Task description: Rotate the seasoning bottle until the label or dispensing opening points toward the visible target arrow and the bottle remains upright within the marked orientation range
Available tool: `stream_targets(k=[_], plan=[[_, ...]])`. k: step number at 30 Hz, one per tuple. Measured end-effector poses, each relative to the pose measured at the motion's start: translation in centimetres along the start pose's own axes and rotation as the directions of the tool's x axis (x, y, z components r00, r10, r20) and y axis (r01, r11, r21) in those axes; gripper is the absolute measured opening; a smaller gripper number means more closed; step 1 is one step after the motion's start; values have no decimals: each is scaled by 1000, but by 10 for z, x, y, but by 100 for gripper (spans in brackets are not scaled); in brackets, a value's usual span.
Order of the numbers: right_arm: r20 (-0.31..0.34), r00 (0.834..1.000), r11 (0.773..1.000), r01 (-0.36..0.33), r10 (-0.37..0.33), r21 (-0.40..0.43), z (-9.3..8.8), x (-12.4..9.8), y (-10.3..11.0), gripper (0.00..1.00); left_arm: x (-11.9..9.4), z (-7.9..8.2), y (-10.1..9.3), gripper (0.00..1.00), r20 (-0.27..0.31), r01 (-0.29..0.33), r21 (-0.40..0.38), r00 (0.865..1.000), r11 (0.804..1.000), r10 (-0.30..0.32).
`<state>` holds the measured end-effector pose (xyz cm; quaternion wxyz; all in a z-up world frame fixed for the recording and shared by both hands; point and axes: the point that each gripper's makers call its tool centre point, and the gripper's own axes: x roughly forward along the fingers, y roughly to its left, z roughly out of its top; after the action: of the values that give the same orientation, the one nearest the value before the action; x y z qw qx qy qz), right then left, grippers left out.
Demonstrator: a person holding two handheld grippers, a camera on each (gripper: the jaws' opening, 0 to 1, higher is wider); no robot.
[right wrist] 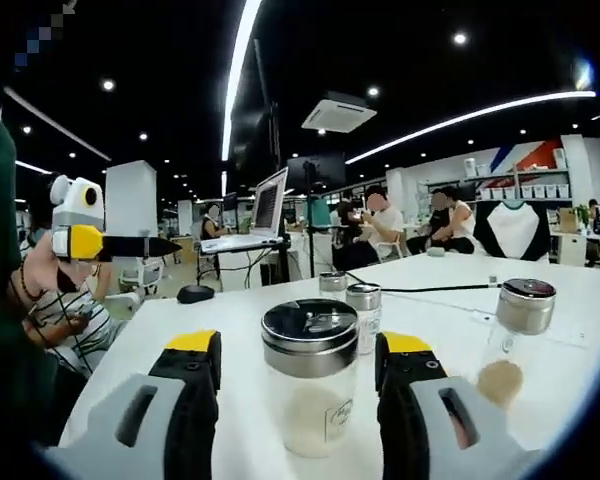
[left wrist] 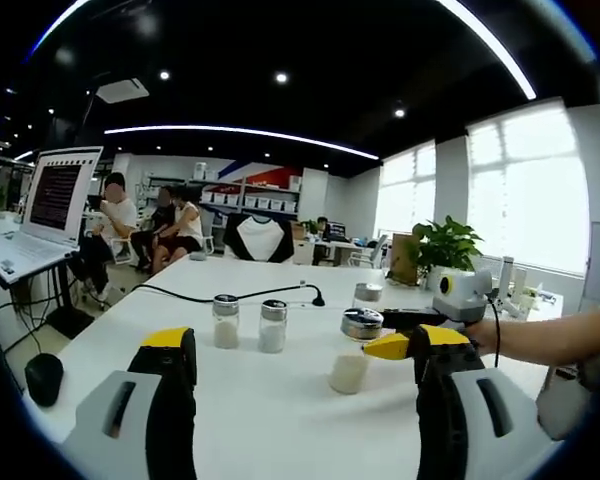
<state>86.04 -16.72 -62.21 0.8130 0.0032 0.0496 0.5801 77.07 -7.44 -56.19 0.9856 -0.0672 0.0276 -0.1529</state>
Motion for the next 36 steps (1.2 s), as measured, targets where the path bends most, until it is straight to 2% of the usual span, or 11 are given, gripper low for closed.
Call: stream_targets(k=[3, 7, 8, 11, 17, 28, 36], plan=[[9, 1000, 999, -12, 11, 33, -2, 1, -3, 59, 1, -1, 0, 95, -5, 0, -2, 1000, 1000, 0], [-14, 1000, 1000, -14, 14, 20, -8, 4, -4, 56, 1, 0, 1, 95, -5, -3, -2, 1000, 1000, 3], [1, 1000, 1000, 0, 0, 3, -7, 3, -6, 52, 1, 0, 1, 95, -5, -3, -1, 1000, 1000, 3], [40, 999, 998, -11, 8, 64, -1, 4, -6, 49, 1, 1, 2, 95, -5, -6, -1, 1000, 1000, 6], [29, 1000, 999, -11, 10, 44, -3, 5, -9, 40, 1, 2, 1, 95, -7, 0, 4, 1000, 1000, 0], [38, 999, 999, -2, 1, 38, -4, 5, -8, 39, 2, -5, -7, 94, -30, 28, 4, 999, 1000, -28], [34, 999, 1000, 12, -12, 27, -4, 5, -8, 39, 3, 1, -7, 93, -12, 28, 9, 1000, 1000, -28]])
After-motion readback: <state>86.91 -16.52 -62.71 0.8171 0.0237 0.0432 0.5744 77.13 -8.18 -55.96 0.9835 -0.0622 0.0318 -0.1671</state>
